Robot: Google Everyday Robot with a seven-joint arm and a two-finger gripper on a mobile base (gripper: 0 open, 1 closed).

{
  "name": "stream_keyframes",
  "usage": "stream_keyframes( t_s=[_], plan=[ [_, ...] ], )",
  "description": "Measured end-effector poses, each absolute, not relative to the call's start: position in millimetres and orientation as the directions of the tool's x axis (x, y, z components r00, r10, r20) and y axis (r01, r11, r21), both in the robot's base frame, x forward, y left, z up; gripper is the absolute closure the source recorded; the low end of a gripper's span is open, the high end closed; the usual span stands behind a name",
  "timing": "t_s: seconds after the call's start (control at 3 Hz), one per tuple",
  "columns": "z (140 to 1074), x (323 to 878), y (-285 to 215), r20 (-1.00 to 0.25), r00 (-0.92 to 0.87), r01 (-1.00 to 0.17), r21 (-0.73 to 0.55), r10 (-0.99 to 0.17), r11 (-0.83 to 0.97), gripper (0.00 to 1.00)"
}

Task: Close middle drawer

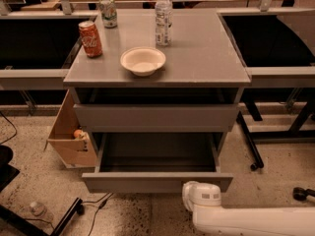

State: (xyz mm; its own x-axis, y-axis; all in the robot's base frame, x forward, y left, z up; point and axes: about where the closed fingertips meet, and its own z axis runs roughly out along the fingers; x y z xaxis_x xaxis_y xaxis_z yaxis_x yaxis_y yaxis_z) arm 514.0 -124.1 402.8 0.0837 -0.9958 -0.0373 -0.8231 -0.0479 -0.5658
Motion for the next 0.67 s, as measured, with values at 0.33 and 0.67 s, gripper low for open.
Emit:
stream_keyframes(
  t_s=[0.33,0.67],
  plan=[
    [408,531,-124,-0.034,0.084,-0.798,-0.6,-0.996,-0.047,1.0],
    [409,548,-124,-0.025,0.089,-0.782,-0.621,-0.996,-0.054,1.0]
  ],
)
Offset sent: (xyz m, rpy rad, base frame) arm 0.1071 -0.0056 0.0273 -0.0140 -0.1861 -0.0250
